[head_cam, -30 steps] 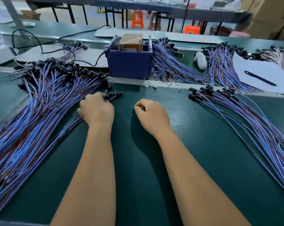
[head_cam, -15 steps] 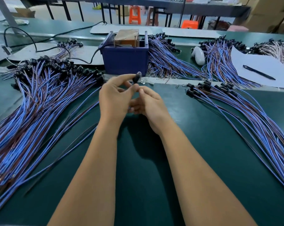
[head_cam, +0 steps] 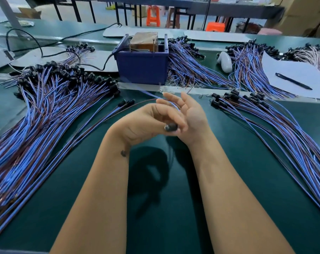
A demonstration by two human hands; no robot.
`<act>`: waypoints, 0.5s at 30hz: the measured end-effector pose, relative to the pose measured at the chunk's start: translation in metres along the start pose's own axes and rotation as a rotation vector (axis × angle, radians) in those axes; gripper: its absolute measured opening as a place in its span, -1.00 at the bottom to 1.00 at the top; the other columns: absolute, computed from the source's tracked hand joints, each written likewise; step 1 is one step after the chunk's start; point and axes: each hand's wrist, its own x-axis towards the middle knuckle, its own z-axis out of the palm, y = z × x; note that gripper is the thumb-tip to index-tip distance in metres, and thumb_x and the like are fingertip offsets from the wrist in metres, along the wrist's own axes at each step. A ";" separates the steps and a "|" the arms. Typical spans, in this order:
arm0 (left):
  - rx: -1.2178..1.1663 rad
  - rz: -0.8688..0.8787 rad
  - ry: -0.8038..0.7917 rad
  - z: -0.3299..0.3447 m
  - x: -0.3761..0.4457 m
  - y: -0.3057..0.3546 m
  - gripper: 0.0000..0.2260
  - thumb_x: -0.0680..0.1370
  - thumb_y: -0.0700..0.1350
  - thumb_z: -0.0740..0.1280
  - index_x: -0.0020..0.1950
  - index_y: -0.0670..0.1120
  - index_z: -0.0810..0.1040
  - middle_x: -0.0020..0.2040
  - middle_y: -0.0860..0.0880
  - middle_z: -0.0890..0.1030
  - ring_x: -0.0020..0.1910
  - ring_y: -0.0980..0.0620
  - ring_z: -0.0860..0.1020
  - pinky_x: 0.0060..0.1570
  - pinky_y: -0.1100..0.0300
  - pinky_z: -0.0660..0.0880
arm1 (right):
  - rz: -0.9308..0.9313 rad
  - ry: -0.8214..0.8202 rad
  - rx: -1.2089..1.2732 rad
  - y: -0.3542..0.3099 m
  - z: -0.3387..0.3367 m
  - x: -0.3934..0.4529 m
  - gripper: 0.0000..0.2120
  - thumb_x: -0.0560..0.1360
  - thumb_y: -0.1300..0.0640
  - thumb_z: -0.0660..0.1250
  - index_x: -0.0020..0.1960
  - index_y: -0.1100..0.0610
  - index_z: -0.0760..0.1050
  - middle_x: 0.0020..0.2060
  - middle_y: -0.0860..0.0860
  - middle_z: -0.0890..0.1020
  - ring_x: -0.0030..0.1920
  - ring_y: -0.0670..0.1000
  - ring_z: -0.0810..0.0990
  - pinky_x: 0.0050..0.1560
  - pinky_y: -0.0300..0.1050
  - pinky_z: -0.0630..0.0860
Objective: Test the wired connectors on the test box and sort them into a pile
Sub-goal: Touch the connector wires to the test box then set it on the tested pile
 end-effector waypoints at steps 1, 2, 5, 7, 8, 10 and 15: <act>0.042 -0.066 -0.065 0.000 -0.001 -0.002 -0.60 0.37 -0.48 0.29 -0.19 -0.01 0.73 -0.23 0.02 0.64 -0.22 0.10 0.58 -0.18 0.32 0.50 | -0.017 0.017 -0.018 0.001 -0.001 -0.001 -0.66 0.67 0.01 0.06 0.09 0.23 0.48 -0.20 0.16 0.67 -0.16 0.08 0.66 -0.04 -0.08 0.59; 0.088 -0.133 -0.099 0.000 -0.001 -0.003 -0.60 0.36 -0.47 0.28 -0.18 0.00 0.72 -0.25 0.02 0.63 -0.23 0.10 0.59 -0.21 0.32 0.50 | -0.052 0.038 -0.051 0.002 -0.001 -0.001 -0.71 0.68 0.07 0.07 0.10 0.22 0.49 -0.23 0.13 0.67 -0.23 0.04 0.66 -0.10 -0.13 0.60; 0.156 -0.278 -0.077 -0.006 -0.003 -0.007 -0.63 0.45 -0.43 0.30 -0.13 0.02 0.73 -0.22 0.02 0.65 -0.14 0.07 0.66 -0.07 0.26 0.58 | -0.145 0.026 -0.147 0.004 -0.002 0.001 -0.72 0.68 0.24 0.00 0.19 0.21 0.47 -0.30 0.07 0.66 -0.34 -0.03 0.61 -0.21 -0.23 0.57; 0.126 -0.332 -0.022 -0.011 -0.006 -0.007 -0.61 0.52 -0.41 0.24 -0.11 0.03 0.73 -0.15 0.00 0.69 -0.04 0.03 0.67 -0.03 0.24 0.59 | -0.157 -0.013 -0.175 0.004 -0.002 0.001 -0.71 0.69 0.26 -0.01 0.24 0.16 0.45 -0.29 0.07 0.66 -0.38 -0.04 0.57 -0.31 -0.23 0.55; 0.111 -0.344 0.041 -0.013 -0.007 -0.007 -0.60 0.53 -0.40 0.20 -0.12 0.02 0.72 -0.12 -0.02 0.70 0.01 0.02 0.68 -0.04 0.24 0.59 | -0.154 -0.027 -0.181 0.005 -0.001 0.001 -0.73 0.69 0.26 0.00 0.25 0.14 0.42 -0.27 0.09 0.65 -0.42 -0.03 0.56 -0.39 -0.22 0.53; 0.102 -0.350 0.253 -0.017 -0.006 -0.006 -0.59 0.52 -0.39 0.13 -0.18 0.00 0.68 -0.13 -0.05 0.71 0.02 0.01 0.69 -0.09 0.24 0.61 | -0.139 -0.044 -0.183 0.007 -0.001 0.002 -0.76 0.68 0.25 0.01 0.27 0.14 0.36 -0.23 0.11 0.66 -0.45 -0.01 0.56 -0.49 -0.22 0.47; 0.042 -0.330 0.840 -0.018 0.006 -0.008 -0.69 0.55 -0.34 0.12 -0.24 -0.07 0.56 -0.29 -0.04 0.64 -0.24 0.04 0.65 -0.31 0.26 0.59 | -0.185 -0.053 -0.368 0.009 -0.001 0.003 -0.85 0.66 0.24 0.06 0.09 0.15 0.39 -0.15 0.02 0.71 -0.20 -0.03 0.66 -0.19 -0.16 0.47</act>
